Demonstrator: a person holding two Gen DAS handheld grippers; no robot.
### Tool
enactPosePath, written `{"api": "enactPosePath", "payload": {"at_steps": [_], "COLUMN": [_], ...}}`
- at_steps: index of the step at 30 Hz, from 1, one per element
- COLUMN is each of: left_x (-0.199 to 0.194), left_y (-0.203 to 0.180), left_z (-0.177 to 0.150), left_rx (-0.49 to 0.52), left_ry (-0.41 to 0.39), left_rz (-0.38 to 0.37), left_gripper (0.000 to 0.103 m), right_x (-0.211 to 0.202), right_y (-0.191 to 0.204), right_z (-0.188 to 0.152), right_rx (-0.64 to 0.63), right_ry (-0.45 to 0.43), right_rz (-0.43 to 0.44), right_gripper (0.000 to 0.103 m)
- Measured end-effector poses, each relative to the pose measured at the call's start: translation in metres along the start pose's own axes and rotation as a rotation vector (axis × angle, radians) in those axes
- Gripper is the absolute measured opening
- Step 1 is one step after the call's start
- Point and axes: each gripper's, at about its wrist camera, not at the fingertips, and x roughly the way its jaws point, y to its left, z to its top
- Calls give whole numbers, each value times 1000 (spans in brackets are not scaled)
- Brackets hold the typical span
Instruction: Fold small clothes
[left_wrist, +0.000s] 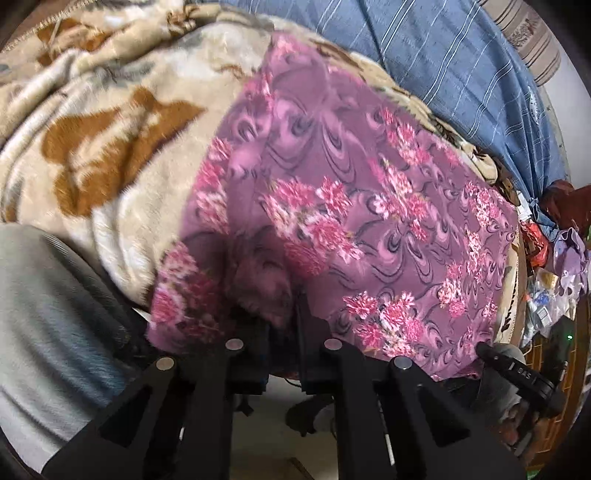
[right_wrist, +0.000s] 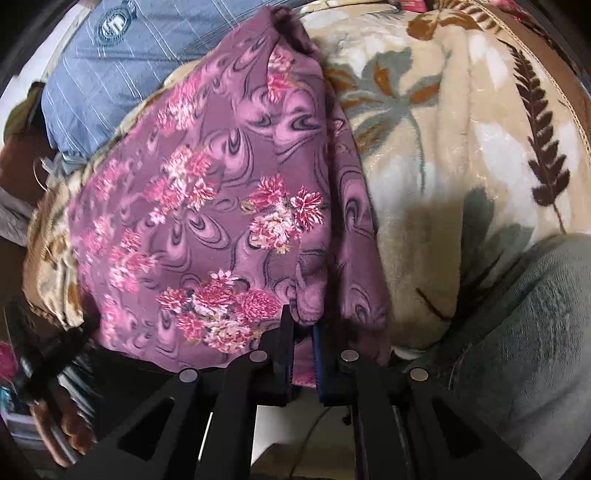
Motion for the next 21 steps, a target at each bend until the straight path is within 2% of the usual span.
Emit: {"api": "enactPosePath", "payload": {"at_steps": [4,6,8,10,12,13,14,15,16,17,19,21], "left_x": [2,5,4,-12,-33,-44,-57,-63,-64,-62,-48,-30], "left_y": [2,-3,-12,-27,-38,-46,-58,-69,-82,-100,-132,-166], "left_z": [2,-1,-5,-10,-15,-19,-23,-26,-27,-30,-31,-36], "left_rx": [14,64,91,160,213,242,284,318,349,405,480,561], "left_ry": [9,12,18,-15,-69,-111,-160,-180,-188,-185,-140,-92], "left_rz": [15,81,144,169,136,118,84,48,13,-42,-87,-168], "left_gripper": [5,6,14,14,19,29,37,51,57,60,61,61], "right_x": [-1,11,21,9,-16,-32,-46,-61,-74,-83,-99,-106], "right_y": [13,11,8,6,4,3,1,-2,-5,-5,-8,-7], "right_z": [-1,1,1,-1,1,3,6,11,18,26,48,73], "right_rx": [-89,-70,-54,-40,-39,-42,-50,-58,-62,-70,-96,-108], "right_ry": [-25,-10,19,10,-34,-70,-104,-146,-186,-226,-301,-363], "right_rz": [-76,-72,-67,-30,3,23,43,66,80,92,129,186], "right_gripper": [10,10,12,19,20,25,40,47,58,61,64,67]}}
